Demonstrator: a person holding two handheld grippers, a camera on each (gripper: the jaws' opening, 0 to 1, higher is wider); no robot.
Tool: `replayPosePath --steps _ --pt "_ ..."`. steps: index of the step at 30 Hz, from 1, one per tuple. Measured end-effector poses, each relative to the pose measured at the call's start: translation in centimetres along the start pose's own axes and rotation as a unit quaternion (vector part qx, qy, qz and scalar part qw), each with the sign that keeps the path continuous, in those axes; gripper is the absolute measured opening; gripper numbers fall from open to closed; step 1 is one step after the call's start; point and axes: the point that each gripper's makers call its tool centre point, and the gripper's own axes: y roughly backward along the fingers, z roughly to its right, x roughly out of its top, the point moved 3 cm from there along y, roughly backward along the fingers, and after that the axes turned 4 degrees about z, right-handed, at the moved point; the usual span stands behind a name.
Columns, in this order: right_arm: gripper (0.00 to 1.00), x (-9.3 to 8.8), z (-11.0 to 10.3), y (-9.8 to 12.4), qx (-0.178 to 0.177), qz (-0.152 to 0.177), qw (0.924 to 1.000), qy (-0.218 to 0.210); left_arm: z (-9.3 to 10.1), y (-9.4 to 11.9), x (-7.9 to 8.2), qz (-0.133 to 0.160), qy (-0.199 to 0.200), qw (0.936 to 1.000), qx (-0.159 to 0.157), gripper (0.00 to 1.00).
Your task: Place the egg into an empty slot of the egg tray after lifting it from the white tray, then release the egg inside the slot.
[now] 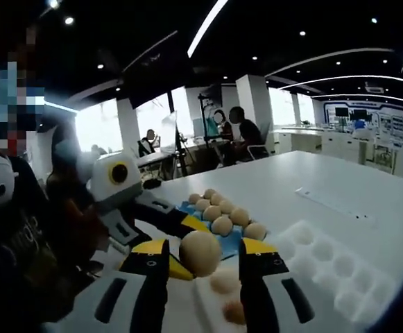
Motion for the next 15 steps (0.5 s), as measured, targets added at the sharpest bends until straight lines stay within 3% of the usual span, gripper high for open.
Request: replayPosePath --steps 15 --pt "0.43 -0.4 0.9 1.2 -0.019 0.005 0.9998 0.004 -4.3 1.0 -1.1 -0.009 0.008 0.9975 0.069 0.28"
